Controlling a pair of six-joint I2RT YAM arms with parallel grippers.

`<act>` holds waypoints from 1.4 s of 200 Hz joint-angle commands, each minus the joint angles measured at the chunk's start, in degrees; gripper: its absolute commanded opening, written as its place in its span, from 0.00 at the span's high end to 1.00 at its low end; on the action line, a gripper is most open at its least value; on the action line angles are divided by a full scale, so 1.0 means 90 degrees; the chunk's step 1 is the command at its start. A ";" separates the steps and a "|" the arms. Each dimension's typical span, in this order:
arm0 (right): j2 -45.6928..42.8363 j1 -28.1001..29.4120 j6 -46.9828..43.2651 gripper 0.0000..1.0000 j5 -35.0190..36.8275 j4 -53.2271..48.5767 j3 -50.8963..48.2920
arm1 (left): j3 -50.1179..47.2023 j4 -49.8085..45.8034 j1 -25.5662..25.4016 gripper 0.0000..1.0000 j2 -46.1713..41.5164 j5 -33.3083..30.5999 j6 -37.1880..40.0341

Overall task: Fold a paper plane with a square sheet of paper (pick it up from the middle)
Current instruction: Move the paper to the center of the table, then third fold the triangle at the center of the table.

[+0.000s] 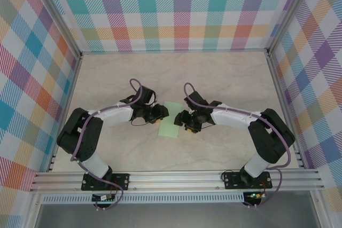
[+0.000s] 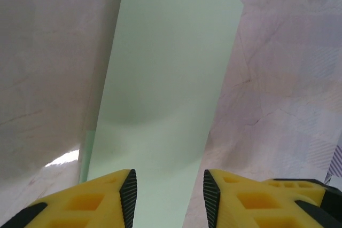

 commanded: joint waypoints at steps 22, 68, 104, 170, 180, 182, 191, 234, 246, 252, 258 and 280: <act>0.0192 0.0077 0.0232 0.44 -0.0350 0.0396 -0.0124 | 0.0336 0.0313 -0.0057 0.64 0.0526 -0.0156 -0.0215; 0.0360 0.0107 0.0260 0.45 -0.0437 0.0405 -0.0078 | 0.0328 -0.0031 -0.0058 0.66 0.0742 -0.0526 -0.0351; 0.0477 0.0155 0.0238 0.45 -0.0526 0.0352 0.0029 | 0.0311 -0.0199 -0.0048 0.66 0.0806 -0.0691 -0.0432; 0.0704 0.0311 0.0258 0.46 -0.0749 0.0463 0.0139 | 0.0339 -0.0265 -0.0048 0.66 0.0924 -0.0629 -0.0527; 0.0739 0.0332 0.0265 0.47 -0.0803 0.0512 0.0149 | 0.0349 -0.0271 -0.0048 0.66 0.0926 -0.0632 -0.0536; 0.0745 0.0336 0.0266 0.48 -0.0815 0.0536 0.0149 | 0.0351 -0.0275 -0.0048 0.66 0.0926 -0.0633 -0.0539; 0.0770 0.0349 0.0276 0.49 -0.0887 0.0616 0.0135 | 0.0356 -0.0282 -0.0048 0.66 0.0933 -0.0622 -0.0534; 0.0785 0.0380 0.0354 0.56 -0.1052 0.0867 0.0091 | 0.0323 -0.0292 -0.0048 0.66 0.0936 -0.0634 -0.0532; 0.0832 0.0390 0.0378 0.57 -0.1080 0.0903 0.0094 | 0.0320 -0.0292 -0.0048 0.66 0.0933 -0.0634 -0.0532; 0.0849 0.0390 0.0376 0.57 -0.1100 0.0925 0.0091 | 0.0328 -0.0292 -0.0048 0.66 0.0944 -0.0624 -0.0533; 0.0859 0.0391 0.0390 0.57 -0.1112 0.0937 0.0091 | 0.0312 -0.0292 -0.0048 0.66 0.0931 -0.0624 -0.0536; 0.0856 0.0400 0.0413 0.58 -0.1086 0.0938 0.0071 | 0.0305 -0.0310 -0.0048 0.66 0.0926 -0.0634 -0.0534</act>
